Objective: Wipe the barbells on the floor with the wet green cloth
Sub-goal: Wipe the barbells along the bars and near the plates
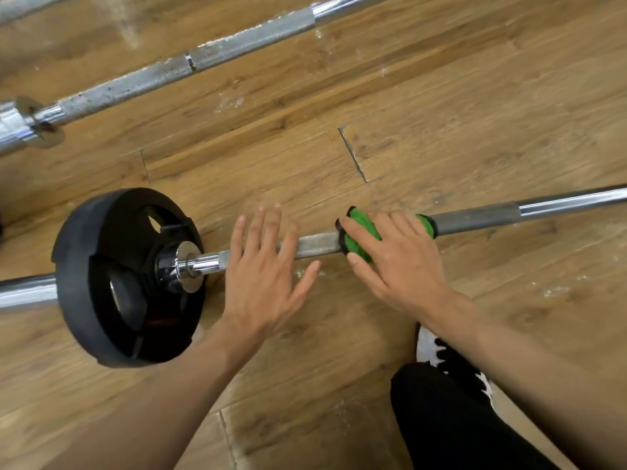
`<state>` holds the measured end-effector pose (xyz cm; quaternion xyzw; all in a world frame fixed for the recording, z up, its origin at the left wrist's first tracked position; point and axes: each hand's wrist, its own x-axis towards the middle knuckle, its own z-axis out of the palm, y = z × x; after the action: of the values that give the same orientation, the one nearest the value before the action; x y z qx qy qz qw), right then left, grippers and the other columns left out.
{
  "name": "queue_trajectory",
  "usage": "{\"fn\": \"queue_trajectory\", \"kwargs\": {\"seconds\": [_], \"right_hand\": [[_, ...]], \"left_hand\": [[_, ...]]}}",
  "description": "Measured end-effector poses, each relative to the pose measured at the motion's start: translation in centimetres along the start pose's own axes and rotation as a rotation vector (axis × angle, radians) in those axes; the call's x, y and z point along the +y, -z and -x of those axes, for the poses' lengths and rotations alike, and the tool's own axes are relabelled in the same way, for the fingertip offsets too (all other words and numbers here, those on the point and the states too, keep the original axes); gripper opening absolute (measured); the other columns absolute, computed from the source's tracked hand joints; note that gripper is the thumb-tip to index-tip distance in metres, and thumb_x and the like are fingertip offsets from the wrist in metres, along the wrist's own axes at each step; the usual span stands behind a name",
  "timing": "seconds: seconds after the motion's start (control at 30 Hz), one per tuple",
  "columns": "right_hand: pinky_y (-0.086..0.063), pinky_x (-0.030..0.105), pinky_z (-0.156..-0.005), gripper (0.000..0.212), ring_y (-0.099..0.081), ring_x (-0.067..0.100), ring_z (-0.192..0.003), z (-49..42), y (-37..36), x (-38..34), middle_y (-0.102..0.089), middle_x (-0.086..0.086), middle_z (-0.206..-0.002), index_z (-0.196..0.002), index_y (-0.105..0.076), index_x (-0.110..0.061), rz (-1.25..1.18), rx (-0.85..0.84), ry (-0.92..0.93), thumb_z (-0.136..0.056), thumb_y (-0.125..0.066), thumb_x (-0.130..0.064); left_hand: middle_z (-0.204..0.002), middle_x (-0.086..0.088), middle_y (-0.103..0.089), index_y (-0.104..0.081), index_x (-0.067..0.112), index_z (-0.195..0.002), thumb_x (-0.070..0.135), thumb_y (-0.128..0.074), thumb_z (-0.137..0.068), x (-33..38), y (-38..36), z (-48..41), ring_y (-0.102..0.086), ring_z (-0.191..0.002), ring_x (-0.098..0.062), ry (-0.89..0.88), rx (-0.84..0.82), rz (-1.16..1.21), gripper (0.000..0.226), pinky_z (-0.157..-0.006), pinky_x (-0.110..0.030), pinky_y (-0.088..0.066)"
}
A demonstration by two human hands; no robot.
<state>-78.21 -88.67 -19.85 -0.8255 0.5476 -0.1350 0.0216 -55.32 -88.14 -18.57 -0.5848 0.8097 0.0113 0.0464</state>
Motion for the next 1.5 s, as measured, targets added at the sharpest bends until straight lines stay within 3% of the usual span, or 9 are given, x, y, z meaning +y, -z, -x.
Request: {"fn": "queue_trajectory", "kwargs": {"seconds": [0.2,0.37,0.53,0.67,0.9,1.03,1.27,1.4,1.5], "right_hand": [[-0.037,0.051,-0.092,0.046,-0.051,0.038,-0.096,4.4,2.4,10.3,-0.059,0.019,-0.107,-0.128,-0.065,-0.011,0.122,0.128,-0.41,-0.106,-0.035,-0.038],[-0.036,0.055,-0.106,0.05,-0.052,0.038,-0.106,2.0,0.9,5.7,-0.061,0.023,-0.109,-0.118,-0.066,-0.006,0.054,0.167,-0.704,-0.102,-0.035,-0.043],[-0.037,0.049,-0.1,0.058,-0.051,0.032,-0.103,-0.9,-0.4,-5.6,-0.06,0.013,-0.111,-0.122,-0.066,-0.011,-0.106,0.007,-0.276,-0.103,-0.028,-0.051],[-0.037,0.045,-0.094,0.066,-0.052,0.03,-0.102,0.2,0.2,-2.1,-0.06,0.01,-0.117,-0.14,-0.059,-0.017,-0.09,-0.08,-0.067,-0.106,-0.02,-0.058],[-0.032,0.054,-0.109,0.064,-0.049,0.041,-0.11,6.3,2.9,11.8,-0.057,0.023,-0.12,-0.135,-0.06,-0.009,0.146,0.062,-0.412,-0.108,-0.02,-0.051],[-0.023,0.059,-0.12,0.062,-0.049,0.042,-0.116,4.6,1.8,9.0,-0.055,0.026,-0.116,-0.124,-0.063,-0.006,0.083,0.161,-0.652,-0.106,-0.025,-0.052],[-0.027,0.054,-0.119,0.074,-0.049,0.034,-0.119,-1.3,-0.9,-3.8,-0.059,0.017,-0.128,-0.138,-0.06,-0.012,-0.055,0.011,-0.22,-0.104,-0.017,-0.062],[-0.022,0.048,-0.123,0.068,-0.047,0.033,-0.133,-1.1,-0.4,0.7,-0.051,0.013,-0.151,-0.155,-0.047,-0.021,0.027,-0.058,0.004,-0.105,-0.024,-0.061],[-0.026,0.049,-0.119,0.064,-0.049,0.034,-0.125,-0.2,0.5,7.0,-0.057,0.016,-0.141,-0.152,-0.05,-0.019,0.137,0.001,-0.081,-0.106,-0.027,-0.057]], "left_hand": [[-0.163,-0.023,-0.036,-0.046,0.008,-0.153,0.061,-0.011,-0.106,0.1,-0.5,0.5,-0.032,-0.151,-0.044,-0.029,-0.006,-0.011,0.078,-0.125,-0.058,-0.021],[-0.163,-0.024,-0.037,-0.044,0.007,-0.154,0.062,-0.007,-0.107,0.3,-0.5,0.7,-0.033,-0.151,-0.044,-0.016,-0.008,-0.021,0.081,-0.125,-0.058,-0.022],[-0.163,-0.023,-0.036,-0.041,0.007,-0.156,0.061,-0.009,-0.107,0.4,-0.3,1.0,-0.036,-0.149,-0.043,-0.016,-0.029,-0.006,0.08,-0.123,-0.059,-0.024],[-0.163,-0.024,-0.037,-0.042,0.005,-0.155,0.057,-0.02,-0.107,0.1,-0.2,1.2,-0.039,-0.147,-0.044,-0.04,-0.027,-0.02,0.074,-0.123,-0.058,-0.026],[-0.159,-0.024,-0.041,-0.044,0.005,-0.152,0.066,-0.01,-0.105,0.1,-0.2,1.0,-0.035,-0.149,-0.045,-0.053,-0.022,-0.015,0.084,-0.124,-0.059,-0.024],[-0.16,-0.025,-0.04,-0.045,0.005,-0.151,0.068,-0.013,-0.104,-0.1,-0.4,0.7,-0.031,-0.152,-0.044,-0.065,-0.018,-0.033,0.085,-0.124,-0.059,-0.022],[-0.152,-0.027,-0.049,-0.054,0.002,-0.143,0.052,-0.02,-0.107,-0.8,-0.2,-1.1,-0.04,-0.146,-0.046,-0.045,0.042,0.016,0.07,-0.121,-0.058,-0.028],[-0.148,-0.025,-0.052,-0.055,0.004,-0.141,0.052,-0.017,-0.108,-1.4,-0.3,-2.5,-0.041,-0.145,-0.044,-0.027,0.054,0.031,0.07,-0.121,-0.057,-0.027],[-0.147,-0.024,-0.053,-0.056,0.005,-0.14,0.054,-0.017,-0.107,-1.9,-0.6,-3.4,-0.042,-0.144,-0.043,-0.015,0.079,0.033,0.07,-0.122,-0.055,-0.027]]}}
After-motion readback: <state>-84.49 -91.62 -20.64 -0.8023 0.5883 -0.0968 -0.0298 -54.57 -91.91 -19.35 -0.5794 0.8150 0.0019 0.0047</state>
